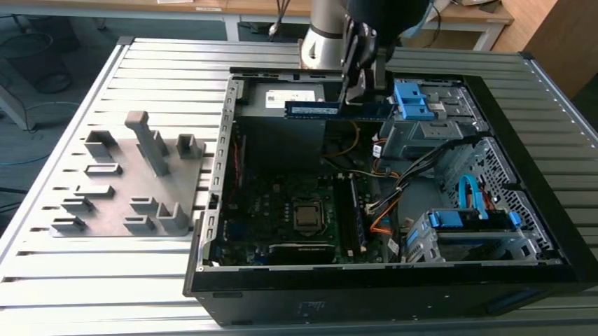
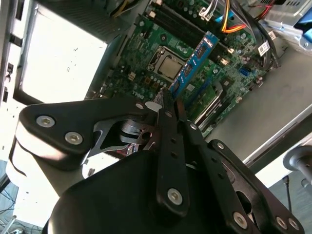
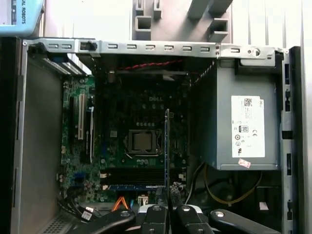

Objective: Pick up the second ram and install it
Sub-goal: 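Pick up the second ram and move it above second insertion slot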

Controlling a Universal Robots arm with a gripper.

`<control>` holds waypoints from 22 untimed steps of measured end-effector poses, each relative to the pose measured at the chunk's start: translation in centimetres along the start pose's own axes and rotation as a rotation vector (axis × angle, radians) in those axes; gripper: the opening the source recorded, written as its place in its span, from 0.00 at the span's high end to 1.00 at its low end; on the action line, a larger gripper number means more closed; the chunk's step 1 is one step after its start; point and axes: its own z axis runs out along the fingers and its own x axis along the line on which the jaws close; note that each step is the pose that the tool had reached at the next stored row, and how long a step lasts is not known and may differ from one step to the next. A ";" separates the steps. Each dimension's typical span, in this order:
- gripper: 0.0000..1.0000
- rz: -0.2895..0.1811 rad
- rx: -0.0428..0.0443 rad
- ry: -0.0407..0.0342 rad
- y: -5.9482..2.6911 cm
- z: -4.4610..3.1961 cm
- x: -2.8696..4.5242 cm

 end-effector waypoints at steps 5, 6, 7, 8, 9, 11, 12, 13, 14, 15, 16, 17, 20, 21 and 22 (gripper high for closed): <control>0.86 0.000 0.0000 0.0001 -1.13 0.84 0.10; 0.86 0.000 0.0000 0.0001 -1.29 1.01 0.12; 0.86 0.000 0.0000 0.0000 -1.41 1.18 0.15; 0.86 0.000 0.0000 0.0001 -1.51 1.36 0.17; 0.86 0.000 0.0001 -0.0001 -1.61 1.55 0.18; 0.86 0.000 0.0000 0.0000 -1.79 1.89 0.21; 0.86 0.000 0.0000 0.0000 -1.87 2.07 0.22; 0.86 0.000 0.0000 0.0000 -1.95 2.24 0.23; 0.86 0.000 0.0000 0.0000 -2.03 2.42 0.25; 0.86 0.000 0.0000 0.0000 -2.13 2.60 0.26; 0.86 0.000 0.0000 0.0001 -2.22 2.78 0.27; 0.86 0.000 0.0000 0.0000 -2.31 2.96 0.28; 0.86 0.000 0.0000 0.0000 -2.53 3.48 0.31; 0.86 0.000 0.0000 -0.0001 -2.61 3.66 0.32; 0.86 0.000 0.0000 -0.0001 -2.69 3.85 0.33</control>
